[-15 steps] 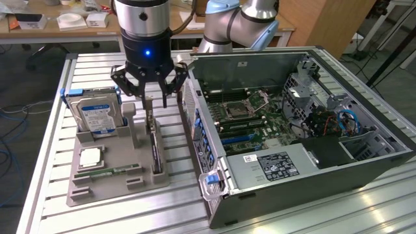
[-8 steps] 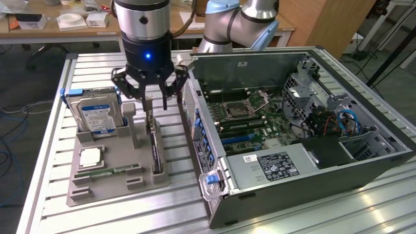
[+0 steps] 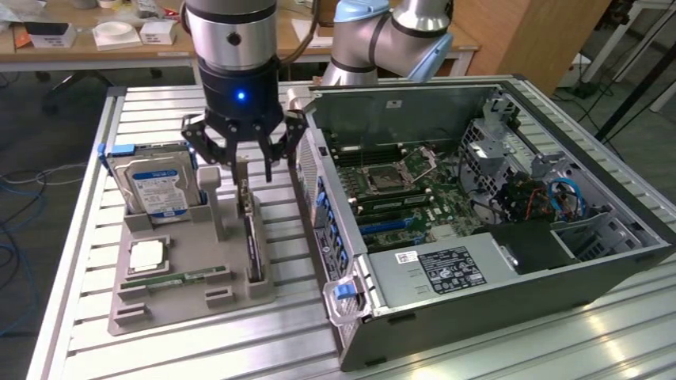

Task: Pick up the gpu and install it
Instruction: 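Pick up the gpu and move the gpu toward the slot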

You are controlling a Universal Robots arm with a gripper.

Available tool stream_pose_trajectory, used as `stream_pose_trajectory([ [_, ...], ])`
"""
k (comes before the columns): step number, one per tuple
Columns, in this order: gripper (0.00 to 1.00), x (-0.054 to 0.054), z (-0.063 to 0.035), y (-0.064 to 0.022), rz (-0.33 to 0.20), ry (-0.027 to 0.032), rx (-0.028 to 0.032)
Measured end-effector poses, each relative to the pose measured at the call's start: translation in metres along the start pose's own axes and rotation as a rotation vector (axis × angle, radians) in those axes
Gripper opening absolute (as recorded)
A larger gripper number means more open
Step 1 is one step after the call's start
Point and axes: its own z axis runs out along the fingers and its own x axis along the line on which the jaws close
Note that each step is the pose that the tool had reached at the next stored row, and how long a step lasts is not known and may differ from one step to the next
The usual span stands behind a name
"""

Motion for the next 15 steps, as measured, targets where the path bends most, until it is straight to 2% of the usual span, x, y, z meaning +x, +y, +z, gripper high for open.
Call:
stream_pose_trajectory([
  [15, 0.47, -0.0001, 0.0050, -0.0027, 0.000, -0.0002, 0.0017],
])
